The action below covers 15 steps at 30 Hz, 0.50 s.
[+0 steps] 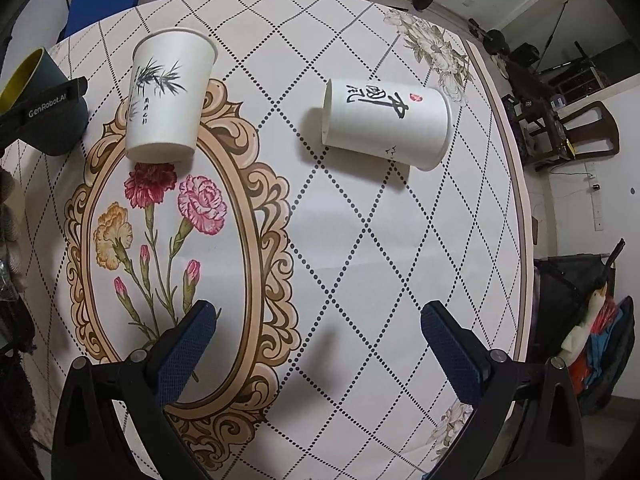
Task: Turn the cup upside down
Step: 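Move the left tool toward the dark green cup and grasp its rim, then lift the dark green cup with the left tool and tilt it over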
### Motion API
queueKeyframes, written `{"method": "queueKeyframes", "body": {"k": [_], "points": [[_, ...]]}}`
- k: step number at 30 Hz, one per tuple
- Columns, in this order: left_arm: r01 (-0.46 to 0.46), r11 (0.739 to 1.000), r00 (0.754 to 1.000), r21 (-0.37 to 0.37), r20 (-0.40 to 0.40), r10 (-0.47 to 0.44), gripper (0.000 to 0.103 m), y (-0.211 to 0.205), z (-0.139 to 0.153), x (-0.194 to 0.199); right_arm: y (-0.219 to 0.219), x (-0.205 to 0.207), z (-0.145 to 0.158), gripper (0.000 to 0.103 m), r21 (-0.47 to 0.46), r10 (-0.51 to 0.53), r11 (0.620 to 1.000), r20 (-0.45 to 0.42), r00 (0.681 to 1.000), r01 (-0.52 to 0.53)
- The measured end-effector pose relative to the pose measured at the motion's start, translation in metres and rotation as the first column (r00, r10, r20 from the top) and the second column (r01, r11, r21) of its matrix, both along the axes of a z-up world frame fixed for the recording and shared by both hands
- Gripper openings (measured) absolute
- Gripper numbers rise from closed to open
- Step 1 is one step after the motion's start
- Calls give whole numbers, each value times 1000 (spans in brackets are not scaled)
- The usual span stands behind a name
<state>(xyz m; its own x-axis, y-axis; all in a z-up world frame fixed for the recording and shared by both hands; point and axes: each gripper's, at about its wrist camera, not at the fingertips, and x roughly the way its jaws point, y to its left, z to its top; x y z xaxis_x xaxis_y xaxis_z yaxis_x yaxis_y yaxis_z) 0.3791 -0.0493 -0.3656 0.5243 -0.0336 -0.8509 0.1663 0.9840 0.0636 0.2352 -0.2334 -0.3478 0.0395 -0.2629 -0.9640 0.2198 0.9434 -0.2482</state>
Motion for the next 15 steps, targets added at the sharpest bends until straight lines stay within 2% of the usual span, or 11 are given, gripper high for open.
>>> {"method": "queueKeyframes", "body": {"k": [7, 15], "points": [[17, 1000, 1000, 8, -1, -17, 67, -4, 8, -10, -2, 0, -3, 103, -7, 1, 1000, 4, 1000, -1], [59, 998, 998, 2, -5, -59, 67, -5, 40, -45, -6, -9, -3, 103, 8, -3, 1000, 17, 1000, 3]]}}
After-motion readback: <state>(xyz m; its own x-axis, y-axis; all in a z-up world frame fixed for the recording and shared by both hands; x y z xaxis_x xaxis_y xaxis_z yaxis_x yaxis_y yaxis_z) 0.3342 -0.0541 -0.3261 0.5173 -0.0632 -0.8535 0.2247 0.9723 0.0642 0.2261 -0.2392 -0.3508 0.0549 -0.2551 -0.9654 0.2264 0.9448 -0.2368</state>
